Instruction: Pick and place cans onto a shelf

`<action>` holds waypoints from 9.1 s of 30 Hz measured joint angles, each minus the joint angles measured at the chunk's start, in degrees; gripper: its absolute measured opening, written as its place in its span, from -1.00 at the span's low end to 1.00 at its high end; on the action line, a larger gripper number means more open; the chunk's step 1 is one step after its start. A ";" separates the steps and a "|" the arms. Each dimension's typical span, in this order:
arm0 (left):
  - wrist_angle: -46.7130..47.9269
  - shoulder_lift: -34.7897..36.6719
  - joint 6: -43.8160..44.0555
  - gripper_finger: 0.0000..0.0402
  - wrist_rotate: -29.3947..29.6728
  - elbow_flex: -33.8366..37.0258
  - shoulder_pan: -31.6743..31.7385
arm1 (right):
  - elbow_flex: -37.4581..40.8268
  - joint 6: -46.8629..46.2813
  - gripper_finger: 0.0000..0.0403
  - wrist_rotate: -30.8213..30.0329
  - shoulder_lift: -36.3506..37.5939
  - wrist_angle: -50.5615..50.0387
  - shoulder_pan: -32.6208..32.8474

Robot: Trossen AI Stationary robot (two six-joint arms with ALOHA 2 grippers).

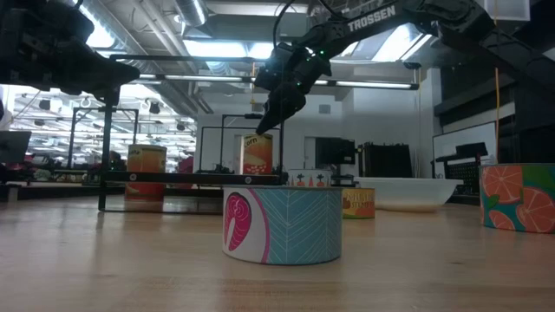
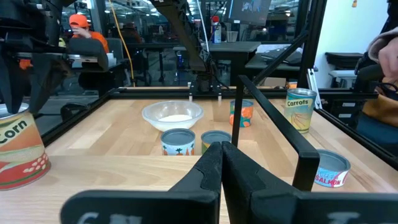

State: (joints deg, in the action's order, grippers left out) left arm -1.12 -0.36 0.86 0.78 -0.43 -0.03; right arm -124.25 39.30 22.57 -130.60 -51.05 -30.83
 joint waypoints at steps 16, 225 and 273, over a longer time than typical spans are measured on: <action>-3.74 0.00 -0.02 -1.00 0.02 0.00 0.00 | -4.91 0.00 -0.46 3.56 13.39 -21.44 3.08; 55.66 -96.83 -26.91 -1.00 7.49 -83.08 34.92 | 88.02 -20.82 -0.46 -5.44 73.08 42.33 5.42; 55.33 -96.85 -26.87 -0.58 7.43 -83.08 34.70 | 88.00 -20.82 -0.46 -5.44 73.08 42.52 5.44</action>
State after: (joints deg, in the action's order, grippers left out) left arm 54.21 -97.21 -26.00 8.21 -83.50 34.68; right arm -36.25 18.48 17.12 -57.52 -8.54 -25.39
